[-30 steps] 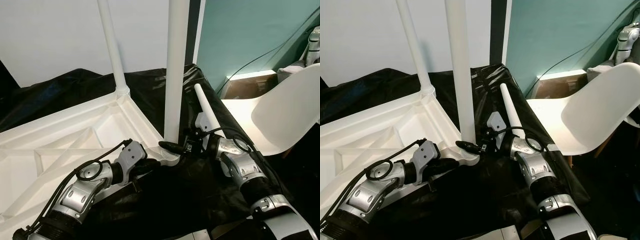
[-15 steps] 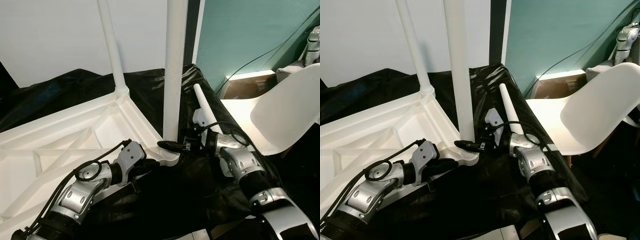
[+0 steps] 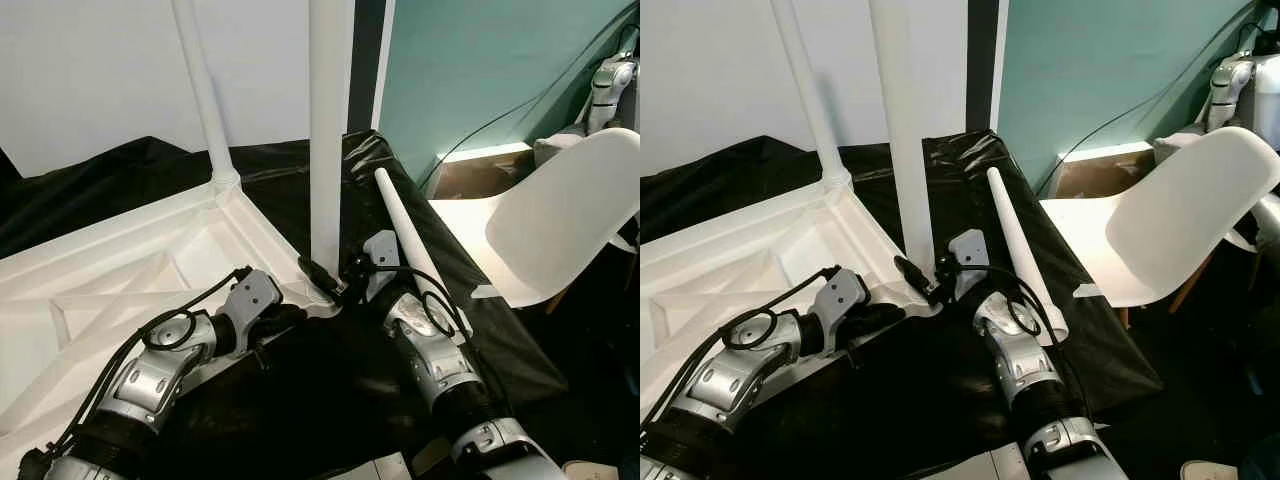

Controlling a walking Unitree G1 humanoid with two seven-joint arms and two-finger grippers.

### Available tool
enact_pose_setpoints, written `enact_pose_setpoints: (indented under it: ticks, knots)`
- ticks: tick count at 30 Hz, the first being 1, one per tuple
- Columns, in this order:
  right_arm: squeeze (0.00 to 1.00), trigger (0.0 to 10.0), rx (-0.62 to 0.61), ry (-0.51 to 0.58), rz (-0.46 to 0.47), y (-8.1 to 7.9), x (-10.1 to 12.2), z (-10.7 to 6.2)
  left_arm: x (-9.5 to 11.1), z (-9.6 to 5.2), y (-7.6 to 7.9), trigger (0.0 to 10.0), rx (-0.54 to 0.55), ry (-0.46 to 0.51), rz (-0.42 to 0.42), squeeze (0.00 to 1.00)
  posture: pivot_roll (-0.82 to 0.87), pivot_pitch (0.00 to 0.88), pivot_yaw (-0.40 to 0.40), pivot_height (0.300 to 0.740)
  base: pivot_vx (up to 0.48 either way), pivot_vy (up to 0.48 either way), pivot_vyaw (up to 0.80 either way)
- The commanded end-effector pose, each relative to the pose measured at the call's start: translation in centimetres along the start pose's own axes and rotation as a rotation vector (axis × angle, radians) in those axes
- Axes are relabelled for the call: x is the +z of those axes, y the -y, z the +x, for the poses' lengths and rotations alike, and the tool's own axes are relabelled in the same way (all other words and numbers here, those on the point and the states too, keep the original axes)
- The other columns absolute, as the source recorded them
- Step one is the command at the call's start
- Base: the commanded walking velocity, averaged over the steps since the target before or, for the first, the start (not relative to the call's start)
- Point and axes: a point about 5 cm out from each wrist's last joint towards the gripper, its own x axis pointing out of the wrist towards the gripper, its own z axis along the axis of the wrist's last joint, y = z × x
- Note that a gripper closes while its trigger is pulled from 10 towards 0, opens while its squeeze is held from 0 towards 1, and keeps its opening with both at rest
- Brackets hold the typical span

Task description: Building children table

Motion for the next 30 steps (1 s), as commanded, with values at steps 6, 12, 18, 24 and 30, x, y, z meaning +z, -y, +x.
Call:
enact_pose_setpoints:
  ticks: [6,12,18,24,30]
  knots:
    - [1.0,10.0,-0.028,-0.053,-0.012,1.7,0.1,0.1,-2.1,1.0,3.4,10.0,-0.19,-0.033,-0.068,0.0,0.07,0.0,-0.033,0.74,0.0,0.0,0.0]
    - [0.0,10.0,0.126,-0.082,-0.05,2.1,0.3,0.0,-2.1,1.1,3.4,10.0,-0.187,-0.032,-0.072,0.0,0.07,0.0,-0.033,0.74,0.0,0.0,0.0]
    - [0.0,10.0,0.41,-0.152,-0.075,3.8,0.8,-1.2,-2.1,1.3,3.5,10.0,-0.191,-0.03,-0.073,0.0,0.06,0.0,-0.031,0.74,0.0,0.0,0.0]
    - [0.0,0.0,0.497,-0.138,-0.066,4.8,2.0,-0.9,-2.0,1.3,3.4,10.0,-0.191,-0.031,-0.071,0.0,0.06,0.0,-0.031,0.74,0.0,0.0,0.0]
    - [0.0,0.0,0.499,-0.128,-0.068,5.0,2.3,-0.3,-2.0,1.3,3.4,10.0,-0.188,-0.027,-0.071,0.0,0.06,0.0,-0.032,0.74,0.0,0.0,0.0]
